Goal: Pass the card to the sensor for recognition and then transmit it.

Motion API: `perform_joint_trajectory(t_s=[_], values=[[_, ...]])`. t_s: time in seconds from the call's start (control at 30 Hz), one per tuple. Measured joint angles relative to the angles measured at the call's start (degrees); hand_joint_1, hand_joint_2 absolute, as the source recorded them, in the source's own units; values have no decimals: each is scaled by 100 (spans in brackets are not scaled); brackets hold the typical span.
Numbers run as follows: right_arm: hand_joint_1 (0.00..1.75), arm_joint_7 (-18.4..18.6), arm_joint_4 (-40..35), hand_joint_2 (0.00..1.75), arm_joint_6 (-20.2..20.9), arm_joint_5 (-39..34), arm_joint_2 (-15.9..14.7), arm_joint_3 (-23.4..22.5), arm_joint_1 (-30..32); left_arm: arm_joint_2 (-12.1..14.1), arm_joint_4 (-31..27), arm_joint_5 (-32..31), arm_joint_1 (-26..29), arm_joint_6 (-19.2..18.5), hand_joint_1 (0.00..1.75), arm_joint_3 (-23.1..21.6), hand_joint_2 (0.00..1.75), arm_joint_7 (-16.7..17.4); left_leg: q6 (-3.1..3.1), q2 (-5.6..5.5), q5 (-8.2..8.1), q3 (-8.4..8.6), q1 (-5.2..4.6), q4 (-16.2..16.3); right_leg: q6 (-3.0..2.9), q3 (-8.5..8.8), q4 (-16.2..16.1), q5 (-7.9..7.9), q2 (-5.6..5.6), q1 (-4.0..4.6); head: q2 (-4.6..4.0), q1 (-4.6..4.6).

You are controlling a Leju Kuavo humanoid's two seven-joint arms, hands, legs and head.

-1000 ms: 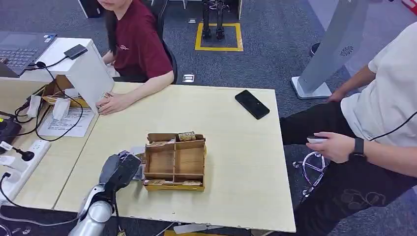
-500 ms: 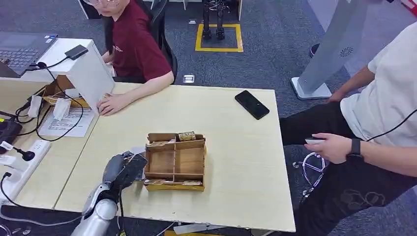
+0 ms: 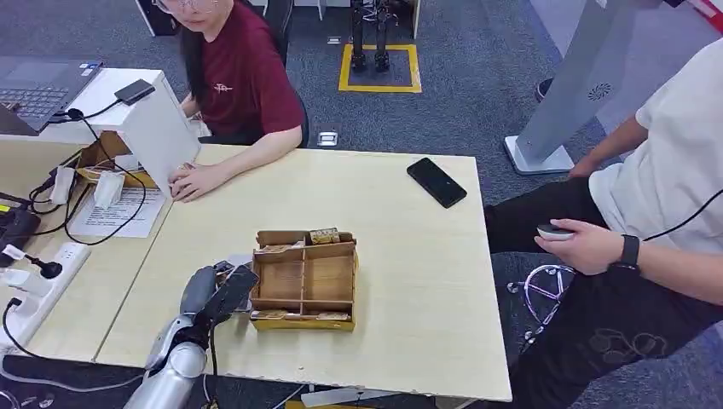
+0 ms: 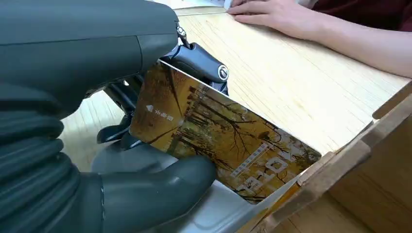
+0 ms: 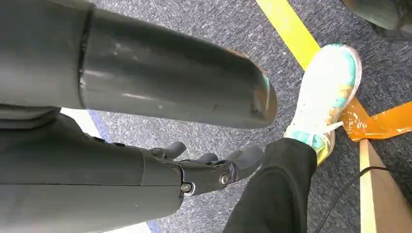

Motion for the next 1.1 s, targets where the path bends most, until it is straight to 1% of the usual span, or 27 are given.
perform_joint_trajectory(t_s=[0.1, 0.2, 0.3, 0.4, 0.47, 0.5, 0.57, 0.63, 0.67, 0.73, 0.87, 1.1], values=[[0, 0, 0, 0, -4, 0, 2, 4, 0, -2, 0, 37, 1, 0, 175, 2, 175, -11, 0, 0, 0, 0, 0, 0, 1, 1, 0, 1, 0, 0, 0, 0], [0, -7, 0, 0, -18, 0, 4, 7, 2, -2, 0, 272, 11, -39, 175, 7, 175, -166, 0, 0, 0, 0, 0, 0, 1, 1, 0, 1, 0, 0, 0, 0], [0, -7, 0, 0, -55, -2, 4, 9, 3, -9, -53, 715, 68, -164, 175, 48, 175, -372, 0, 0, 0, 0, 0, 0, 1, 0, 0, 2, 0, 0, 0, 0], [0, -4, 0, 0, -77, -4, 4, 9, 9, -9, -214, 1125, 161, -286, 175, 96, 175, -479, 0, -2, 1, -5, 0, 0, 2, -6, 0, 2, -1, 0, 0, 0], [0, -4, 0, 0, -79, -4, 4, 7, 12, -7, -308, 1275, 199, -319, 175, 111, 175, -514, 0, -2, 1, -8, 0, 0, 2, -8, 0, 2, -1, -1, 0, 0], [0, -4, 0, 0, -81, -7, 4, 9, 13, -9, -352, 1413, 218, -321, 175, 131, 175, -599, 0, -2, 0, -10, -1, 0, 2, -11, 0, 2, -1, -1, 0, 2], [0, -4, 0, 0, -94, -7, 4, 7, 16, -9, -501, 1966, 297, -328, 175, 223, 175, -877, 0, 0, 0, -16, -1, 1, 3, -19, 0, 3, 1, -1, 0, 0], [0, -7, 0, 0, -109, -9, 4, 9, 27, -11, -734, 2800, 347, -260, 175, 317, 175, -1190, 3, -3, 4, -29, 0, 2, 4, -31, 0, 4, -2, 0, 0, 0], [0, -7, 0, 0, -109, -9, 4, 9, 27, -18, -847, 3115, 342, -195, 175, 356, 175, -1287, 4, -5, 6, -34, 0, 2, 3, -35, 0, 5, -3, 0, 2, 2], [0, -9, 0, 0, -111, -9, 4, 9, 27, -9, -1041, 3458, 307, -67, 175, 444, 175, -1373, 4, -3, 6, -35, 0, 2, 3, -38, 0, 7, 0, 0, 0, 0], [0, -20, 0, 0, -127, -9, 4, 17, 24, 46, -1254, 3768, 156, 94, 175, 586, 175, -1394, 3, -4, 6, -41, 0, 2, 4, -43, 0, 7, -2, 0, 2, 0], [0, -24, 0, 0, -162, -9, 4, 22, 17, 96, -1294, 3978, 30, 157, 175, 623, 175, -1449, 3, -3, 6, -46, 0, 2, 4, -48, 0, 7, 0, 0, 2, 0]])
